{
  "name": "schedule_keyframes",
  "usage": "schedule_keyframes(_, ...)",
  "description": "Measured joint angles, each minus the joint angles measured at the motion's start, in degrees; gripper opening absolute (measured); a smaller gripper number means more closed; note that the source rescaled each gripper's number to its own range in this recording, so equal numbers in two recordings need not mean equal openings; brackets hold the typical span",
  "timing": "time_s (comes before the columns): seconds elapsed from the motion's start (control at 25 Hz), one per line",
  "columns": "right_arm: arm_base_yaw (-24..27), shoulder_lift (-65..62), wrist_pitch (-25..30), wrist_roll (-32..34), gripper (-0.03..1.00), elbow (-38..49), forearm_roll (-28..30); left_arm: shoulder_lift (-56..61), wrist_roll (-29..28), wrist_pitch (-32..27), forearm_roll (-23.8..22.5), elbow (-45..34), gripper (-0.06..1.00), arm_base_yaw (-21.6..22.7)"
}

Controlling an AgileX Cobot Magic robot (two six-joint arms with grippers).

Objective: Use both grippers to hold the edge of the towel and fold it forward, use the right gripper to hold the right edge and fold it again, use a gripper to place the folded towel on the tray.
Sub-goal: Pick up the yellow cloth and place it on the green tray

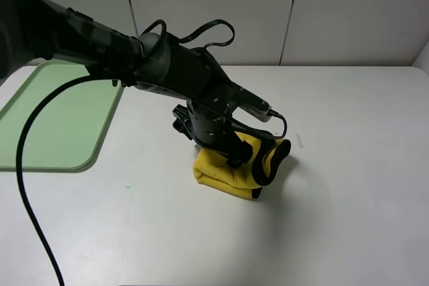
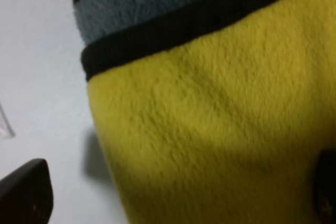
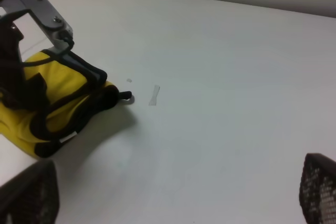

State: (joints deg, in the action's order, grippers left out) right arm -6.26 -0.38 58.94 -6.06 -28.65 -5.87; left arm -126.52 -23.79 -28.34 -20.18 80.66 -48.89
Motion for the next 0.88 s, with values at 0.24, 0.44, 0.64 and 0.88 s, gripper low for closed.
schedule_keyframes(0.24, 0.00, 0.00, 0.00, 0.00, 1.00, 0.00, 0.00, -0.72, 0.00, 0.89, 1.48, 0.25, 0.90, 0.00)
schedule_keyframes(0.44, 0.00, 0.00, 0.00, 0.00, 1.00, 0.00, 0.00, -1.19, -0.18, 2.28, 3.74, 0.27, 0.55, -0.40)
schedule_keyframes(0.64, 0.00, 0.00, 0.00, 0.00, 1.00, 0.00, 0.00, -1.40, -0.18, 3.32, 3.91, 0.45, 0.14, -0.56)
schedule_keyframes(0.88, 0.00, 0.00, 0.00, 0.00, 1.00, 0.00, -0.01, -1.40, -0.34, 2.97, 3.80, 0.45, 0.14, -0.56)
